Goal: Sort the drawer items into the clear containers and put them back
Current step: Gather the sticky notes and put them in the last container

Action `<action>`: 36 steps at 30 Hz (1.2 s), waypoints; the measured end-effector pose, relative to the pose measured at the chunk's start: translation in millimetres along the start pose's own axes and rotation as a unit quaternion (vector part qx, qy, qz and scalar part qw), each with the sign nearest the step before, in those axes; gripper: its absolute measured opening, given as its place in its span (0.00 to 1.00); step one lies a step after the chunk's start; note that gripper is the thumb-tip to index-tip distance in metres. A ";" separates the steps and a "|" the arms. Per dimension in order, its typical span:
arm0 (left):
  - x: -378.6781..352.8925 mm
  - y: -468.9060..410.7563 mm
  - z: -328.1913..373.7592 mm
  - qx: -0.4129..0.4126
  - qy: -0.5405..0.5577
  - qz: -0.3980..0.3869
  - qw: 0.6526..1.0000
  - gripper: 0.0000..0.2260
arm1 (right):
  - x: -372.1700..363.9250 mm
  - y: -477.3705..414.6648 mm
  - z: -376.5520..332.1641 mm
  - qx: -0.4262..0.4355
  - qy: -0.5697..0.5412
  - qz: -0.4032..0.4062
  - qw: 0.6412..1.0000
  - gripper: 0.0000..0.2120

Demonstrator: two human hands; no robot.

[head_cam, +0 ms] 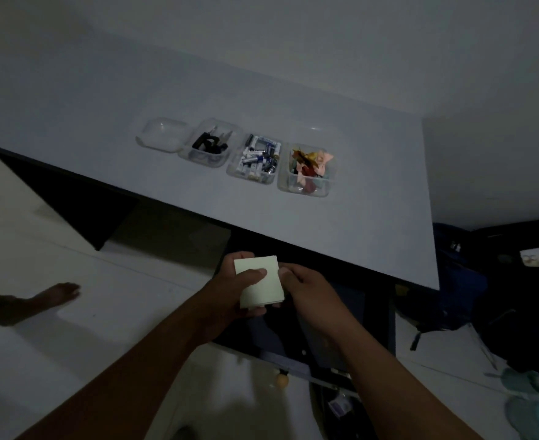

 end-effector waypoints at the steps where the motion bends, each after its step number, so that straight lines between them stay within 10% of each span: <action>1: 1.0 3.1 5.7 0.004 0.006 -0.002 1.000 0.18 | -2.2 0.0 -6.3 -0.006 -0.015 -0.007 1.000 0.14; 13: 63.5 25.4 152.8 -0.088 0.034 0.010 0.995 0.16 | -71.7 -36.1 -147.0 -0.004 -0.190 -0.090 0.978 0.17; 26: 210.2 -128.2 330.4 -0.092 -0.123 0.057 0.986 0.14 | -195.3 -232.5 -252.1 0.010 -0.154 0.053 0.987 0.15; 36: 258.7 -201.8 338.4 -0.002 -0.226 0.032 0.974 0.16 | -212.7 -293.0 -254.2 -0.009 0.148 0.183 0.972 0.15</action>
Point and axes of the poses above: each hand's wrist, its own y-axis away from the middle knuckle, its own x-axis out of the back of the hand, z = x × y, the point moved 2 cm from there along -y, towards the middle knuckle, and after that the axes turned 3 degrees about -y, right-handed, at the moved point
